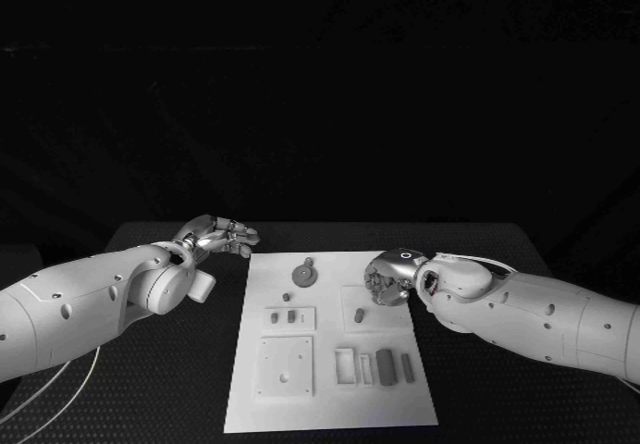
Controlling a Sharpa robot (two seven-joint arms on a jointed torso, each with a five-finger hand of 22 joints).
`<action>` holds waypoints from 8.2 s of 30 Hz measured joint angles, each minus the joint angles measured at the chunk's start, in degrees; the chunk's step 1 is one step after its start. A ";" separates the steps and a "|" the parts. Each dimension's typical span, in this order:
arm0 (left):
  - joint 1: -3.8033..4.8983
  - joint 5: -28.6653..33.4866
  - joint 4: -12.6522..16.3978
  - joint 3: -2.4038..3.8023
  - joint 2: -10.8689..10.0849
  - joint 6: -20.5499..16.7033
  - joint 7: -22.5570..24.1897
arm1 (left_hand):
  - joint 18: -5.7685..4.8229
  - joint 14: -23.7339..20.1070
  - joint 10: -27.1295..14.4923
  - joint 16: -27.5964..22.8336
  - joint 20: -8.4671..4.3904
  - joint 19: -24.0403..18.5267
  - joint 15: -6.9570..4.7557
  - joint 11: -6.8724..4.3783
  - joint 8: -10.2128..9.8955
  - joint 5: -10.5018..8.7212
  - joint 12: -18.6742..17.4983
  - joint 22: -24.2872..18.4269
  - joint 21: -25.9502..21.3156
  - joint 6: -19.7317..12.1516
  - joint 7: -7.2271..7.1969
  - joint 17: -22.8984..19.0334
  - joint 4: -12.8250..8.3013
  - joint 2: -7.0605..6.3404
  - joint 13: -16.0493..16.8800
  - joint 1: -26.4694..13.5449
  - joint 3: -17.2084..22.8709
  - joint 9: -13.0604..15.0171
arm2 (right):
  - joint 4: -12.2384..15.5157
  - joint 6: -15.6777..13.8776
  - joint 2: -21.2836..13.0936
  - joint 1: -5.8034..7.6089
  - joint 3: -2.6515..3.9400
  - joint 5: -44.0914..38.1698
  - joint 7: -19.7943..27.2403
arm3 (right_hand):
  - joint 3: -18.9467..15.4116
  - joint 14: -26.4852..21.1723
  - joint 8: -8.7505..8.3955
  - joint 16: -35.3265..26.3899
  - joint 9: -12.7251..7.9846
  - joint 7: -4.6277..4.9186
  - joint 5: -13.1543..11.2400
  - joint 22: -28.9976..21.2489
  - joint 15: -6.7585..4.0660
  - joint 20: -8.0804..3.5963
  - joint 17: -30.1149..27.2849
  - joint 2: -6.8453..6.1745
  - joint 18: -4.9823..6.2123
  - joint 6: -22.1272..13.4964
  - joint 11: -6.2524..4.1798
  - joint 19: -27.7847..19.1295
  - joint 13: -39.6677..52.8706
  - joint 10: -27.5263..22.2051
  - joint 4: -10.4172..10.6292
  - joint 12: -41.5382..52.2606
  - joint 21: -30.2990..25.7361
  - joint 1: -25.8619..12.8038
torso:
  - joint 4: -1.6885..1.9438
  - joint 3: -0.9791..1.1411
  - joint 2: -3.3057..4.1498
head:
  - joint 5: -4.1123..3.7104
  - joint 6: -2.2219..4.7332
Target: Assemble the parts on the task board
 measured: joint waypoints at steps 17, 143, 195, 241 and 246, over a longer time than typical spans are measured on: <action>0.01 0.15 -0.18 0.00 0.19 0.00 0.00 | -0.06 0.21 0.00 -0.44 0.00 0.00 0.21 0.00 0.00 0.00 0.00 -0.05 -0.10 0.00 0.00 0.29 0.00 0.00 -0.12 0.00 0.00 -0.01 | -0.79 -1.37 1.02 0.00 -0.85 -2.75 -0.99 | 0.56 0.47 0.81 0.00 -0.12 -0.89 0.00 0.58 -0.29 0.00 0.62 2.62 0.87 2.18 -0.51 0.00 0.58 1.74 -0.23 -0.78 -0.22 3.22 | -0.03 -0.04 -0.01 | 1.12 -0.72; 0.11 0.22 -2.02 0.00 0.44 0.50 -0.81 | -0.41 0.83 0.00 -1.74 -0.01 0.42 -0.01 0.00 0.23 0.00 0.00 -0.21 -0.55 0.00 0.00 1.93 -0.17 0.22 -0.57 0.25 -0.46 -0.01 | -0.05 -4.27 1.42 0.00 -2.34 -6.85 -4.48 | 8.37 1.57 1.48 5.99 -0.04 -1.99 0.45 6.34 -1.21 -1.33 4.68 -4.37 0.01 5.25 -1.84 3.58 6.22 6.35 3.49 -3.75 -0.20 3.46 | -0.07 0.05 0.03 | 0.01 -0.91; 0.11 0.18 -2.14 0.00 0.50 0.68 -0.90 | -0.42 1.04 0.00 -2.18 0.21 0.62 -0.22 0.00 0.23 0.00 0.00 -0.24 -0.73 0.00 0.00 2.42 -0.17 0.43 -0.66 0.49 -0.46 -0.01 | 1.32 -8.25 0.37 -0.97 -2.11 -9.89 -5.72 | 9.79 3.19 3.28 9.19 2.14 -3.83 0.09 6.23 -2.78 -2.87 5.09 -2.48 0.35 9.13 -3.58 6.55 10.46 9.30 -0.14 -2.35 1.84 5.36 | -0.07 -0.02 -0.02 | -0.42 -0.83; 0.11 0.17 -2.67 0.00 0.52 0.79 -0.95 | -0.43 1.25 0.00 -2.41 0.20 0.62 -0.01 0.00 0.45 0.00 0.00 -0.23 -0.92 0.00 0.00 2.86 -0.17 0.43 -0.75 0.49 -0.46 -0.01 | 14.28 -12.56 -2.24 1.10 0.77 0.14 -2.16 | 10.07 3.57 3.25 9.19 2.41 -3.82 -0.01 6.23 -3.12 -2.85 5.07 -2.43 0.36 9.10 -3.57 6.53 10.85 9.28 -0.22 -2.33 2.15 5.42 | -0.12 0.00 -0.05 | 1.24 -0.23; 0.11 0.17 -3.06 0.00 0.71 0.74 -0.91 | -0.43 1.25 0.00 -2.41 0.16 0.66 -0.01 0.00 0.45 0.00 0.00 -0.23 -0.92 0.00 0.00 2.91 -0.17 0.43 -0.75 0.49 -0.46 -0.02 | 15.35 -12.72 -0.56 0.42 0.77 0.74 -1.66 | 10.05 3.57 3.25 9.19 2.40 -3.82 -0.06 6.23 -3.17 -3.05 5.07 -2.43 0.36 9.10 -3.57 6.74 10.85 9.28 -0.23 -2.33 2.13 5.43 | -0.12 -0.04 -0.10 | 2.44 -0.60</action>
